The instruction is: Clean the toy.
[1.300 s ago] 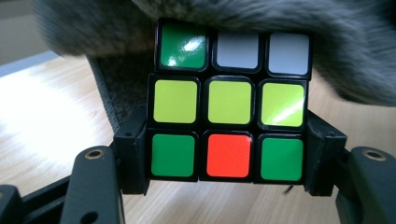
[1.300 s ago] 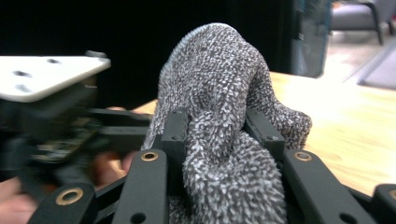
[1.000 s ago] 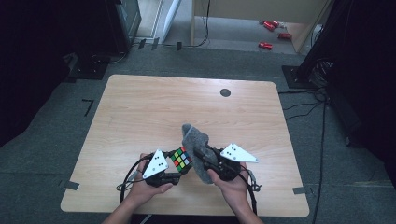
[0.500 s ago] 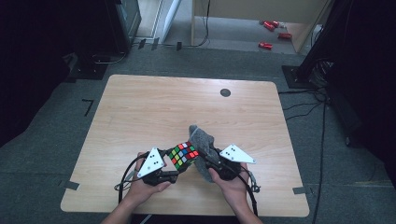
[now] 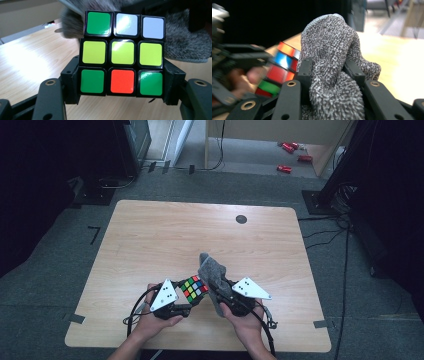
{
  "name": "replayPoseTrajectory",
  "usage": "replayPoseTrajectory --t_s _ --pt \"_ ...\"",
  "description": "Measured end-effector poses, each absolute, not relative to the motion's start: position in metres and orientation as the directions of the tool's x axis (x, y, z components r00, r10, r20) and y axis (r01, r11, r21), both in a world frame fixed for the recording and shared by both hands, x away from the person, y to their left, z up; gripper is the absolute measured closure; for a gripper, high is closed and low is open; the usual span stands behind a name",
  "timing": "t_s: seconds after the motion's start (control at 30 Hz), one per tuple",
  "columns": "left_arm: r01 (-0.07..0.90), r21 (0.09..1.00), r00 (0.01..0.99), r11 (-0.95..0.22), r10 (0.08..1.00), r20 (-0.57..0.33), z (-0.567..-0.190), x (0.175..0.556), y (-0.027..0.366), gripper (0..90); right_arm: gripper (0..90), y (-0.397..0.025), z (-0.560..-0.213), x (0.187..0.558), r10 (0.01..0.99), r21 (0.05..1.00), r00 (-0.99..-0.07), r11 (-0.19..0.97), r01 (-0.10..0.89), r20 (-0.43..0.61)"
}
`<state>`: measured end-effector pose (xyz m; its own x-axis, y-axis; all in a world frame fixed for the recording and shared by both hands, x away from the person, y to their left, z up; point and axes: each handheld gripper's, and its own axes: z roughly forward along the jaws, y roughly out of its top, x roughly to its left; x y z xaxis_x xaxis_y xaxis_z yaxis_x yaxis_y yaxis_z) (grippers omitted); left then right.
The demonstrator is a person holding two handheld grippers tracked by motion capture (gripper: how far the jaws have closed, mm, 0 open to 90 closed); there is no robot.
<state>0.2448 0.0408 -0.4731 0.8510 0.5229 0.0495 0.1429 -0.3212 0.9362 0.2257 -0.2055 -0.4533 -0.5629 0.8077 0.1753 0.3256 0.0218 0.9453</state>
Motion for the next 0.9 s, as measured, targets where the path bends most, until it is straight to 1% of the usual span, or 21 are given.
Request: replayPoseTrajectory --t_s 0.07,0.17,0.2,0.3,0.37,0.43,0.47,0.5,0.57,0.63,0.7,0.77,0.83,0.9 --pt "0.145 0.933 0.850 -0.329 0.524 0.053 -0.474 0.246 0.040 34.3 64.8 -0.209 -0.455 0.228 0.823 0.938 -0.537 0.017 0.346 0.183" --pt "0.154 0.917 0.855 -0.367 0.515 0.063 -0.478 0.246 0.036 34.3 64.8 -0.209 -0.446 0.223 0.809 0.949 -0.556 -0.009 0.315 0.192" --pt "0.156 0.912 0.855 -0.379 0.513 0.068 -0.480 0.245 0.034 34.3 64.8 -0.206 -0.441 0.219 0.798 0.955 -0.575 -0.004 0.295 0.181" --pt "0.141 0.911 0.864 -0.387 0.497 0.077 -0.480 0.242 0.030 34.3 64.6 -0.189 -0.431 0.206 0.766 0.972 -0.636 0.066 0.225 0.095" --pt "0.129 0.921 0.869 -0.368 0.490 0.074 -0.477 0.240 0.030 34.3 64.2 -0.183 -0.432 0.204 0.758 0.972 -0.647 0.088 0.219 0.078" --pt "0.116 0.924 0.864 -0.365 0.496 0.087 -0.474 0.239 0.033 34.3 64.2 -0.187 -0.437 0.207 0.762 0.973 -0.637 0.040 0.225 0.116" --pt "0.119 0.931 0.866 -0.346 0.495 0.074 -0.473 0.239 0.035 34.3 64.5 -0.191 -0.440 0.210 0.770 0.972 -0.624 0.024 0.235 0.132" --pt "0.126 0.937 0.868 -0.326 0.493 0.055 -0.472 0.240 0.037 34.3 64.7 -0.194 -0.443 0.212 0.788 0.968 -0.601 0.024 0.251 0.136" --pt "0.127 0.942 0.865 -0.310 0.499 0.048 -0.470 0.241 0.040 34.3 64.9 -0.201 -0.450 0.218 0.805 0.964 -0.575 0.015 0.265 0.145" --pt "0.131 0.943 0.864 -0.304 0.502 0.042 -0.470 0.242 0.041 34.3 64.9 -0.206 -0.454 0.224 0.810 0.951 -0.557 0.001 0.310 0.181" --pt "0.139 0.943 0.864 -0.304 0.502 0.035 -0.471 0.243 0.041 34.3 64.8 -0.209 -0.455 0.226 0.813 0.944 -0.549 -0.003 0.329 0.194" --pt "0.146 0.935 0.863 -0.324 0.503 0.040 -0.473 0.244 0.038 34.3 64.7 -0.208 -0.451 0.224 0.808 0.947 -0.556 -0.006 0.320 0.193" --pt "0.156 0.924 0.868 -0.349 0.495 0.040 -0.477 0.244 0.035 34.3 64.5 -0.203 -0.445 0.219 0.786 0.953 -0.587 -0.008 0.302 0.193" --pt "0.152 0.923 0.871 -0.354 0.489 0.044 -0.478 0.242 0.033 34.3 64.3 -0.193 -0.438 0.211 0.761 0.967 -0.632 0.024 0.255 0.148"
